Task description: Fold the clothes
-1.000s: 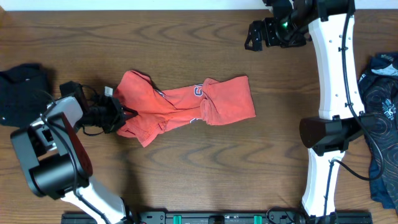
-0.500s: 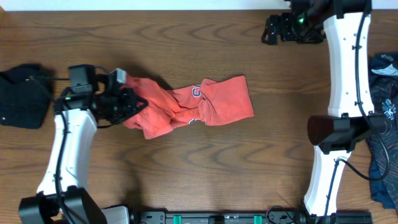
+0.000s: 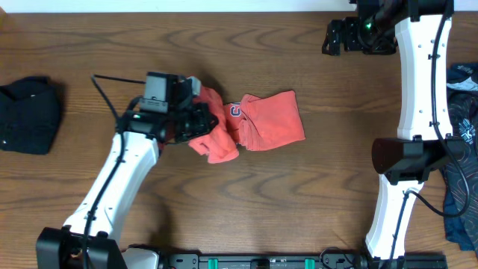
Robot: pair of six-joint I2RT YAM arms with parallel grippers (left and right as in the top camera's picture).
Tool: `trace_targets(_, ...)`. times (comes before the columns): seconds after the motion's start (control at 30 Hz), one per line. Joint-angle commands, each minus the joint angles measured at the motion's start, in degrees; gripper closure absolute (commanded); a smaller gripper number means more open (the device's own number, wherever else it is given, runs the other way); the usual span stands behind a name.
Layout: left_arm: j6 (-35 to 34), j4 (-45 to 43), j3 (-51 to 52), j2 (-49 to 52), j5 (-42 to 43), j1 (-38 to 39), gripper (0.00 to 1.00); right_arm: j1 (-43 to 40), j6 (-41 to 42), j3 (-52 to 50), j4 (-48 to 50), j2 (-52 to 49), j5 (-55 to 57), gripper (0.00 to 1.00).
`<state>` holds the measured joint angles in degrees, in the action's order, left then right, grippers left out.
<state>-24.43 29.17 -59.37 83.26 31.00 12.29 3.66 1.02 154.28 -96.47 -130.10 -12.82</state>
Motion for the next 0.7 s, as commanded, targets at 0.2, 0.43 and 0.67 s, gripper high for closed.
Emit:
trace_targets(0.2,-10.64,-10.36,-0.68,2.99,-5.14,7.08,0.94,-0.39,-0.02,-0.33,-0.83,1.84,0.61,0.01)
trace_targets(0.43,-12.61,-12.44,-3.21,8.81,-4.90,10.97,0.94,-0.33,-0.04,-0.33,-0.83,1.84,0.61,0.01)
trace_targets(0.67,-13.42,-14.14,-7.72,14.16,-4.92,14.67,0.94,-0.24,-0.04,-0.33,-0.83,1.84,0.59,0.01)
